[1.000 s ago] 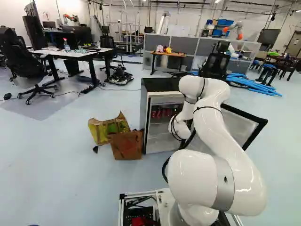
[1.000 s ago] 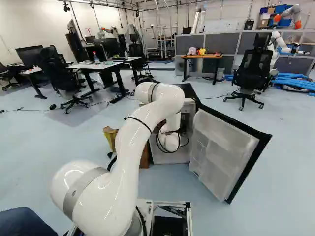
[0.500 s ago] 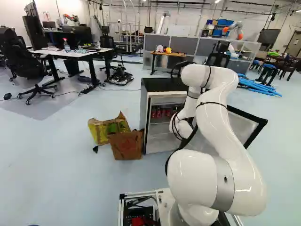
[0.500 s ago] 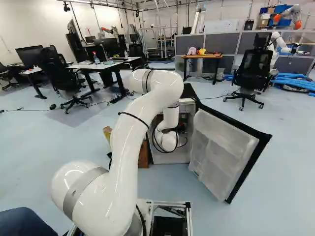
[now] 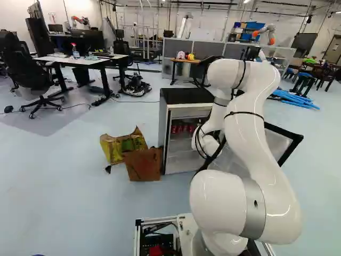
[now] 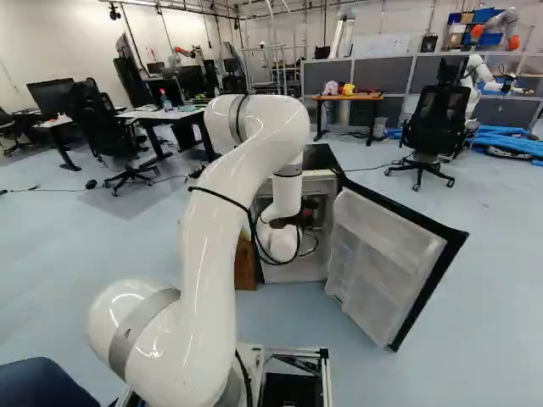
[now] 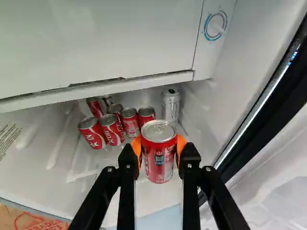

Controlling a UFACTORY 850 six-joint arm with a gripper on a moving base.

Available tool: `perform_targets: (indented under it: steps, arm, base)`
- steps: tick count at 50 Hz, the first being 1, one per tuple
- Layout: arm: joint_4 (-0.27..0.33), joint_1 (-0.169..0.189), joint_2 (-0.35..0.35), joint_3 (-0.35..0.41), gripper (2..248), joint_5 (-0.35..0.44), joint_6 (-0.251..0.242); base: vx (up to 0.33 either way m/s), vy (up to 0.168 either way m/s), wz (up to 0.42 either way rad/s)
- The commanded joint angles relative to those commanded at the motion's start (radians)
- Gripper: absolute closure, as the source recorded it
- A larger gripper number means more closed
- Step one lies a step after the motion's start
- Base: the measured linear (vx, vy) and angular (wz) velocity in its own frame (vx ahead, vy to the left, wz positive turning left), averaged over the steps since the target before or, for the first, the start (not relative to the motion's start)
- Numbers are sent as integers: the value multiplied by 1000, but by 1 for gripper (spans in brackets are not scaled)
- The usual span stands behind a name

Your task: Grab a drink from the fridge

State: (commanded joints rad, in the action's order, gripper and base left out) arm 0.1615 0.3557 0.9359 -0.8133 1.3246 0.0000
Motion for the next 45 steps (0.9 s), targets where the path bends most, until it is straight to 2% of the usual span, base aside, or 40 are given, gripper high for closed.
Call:
perform_targets:
  steps: [45]
  arm:
    - [0,-41,-293,327,157,0,0]
  base:
    - [0,0,0]
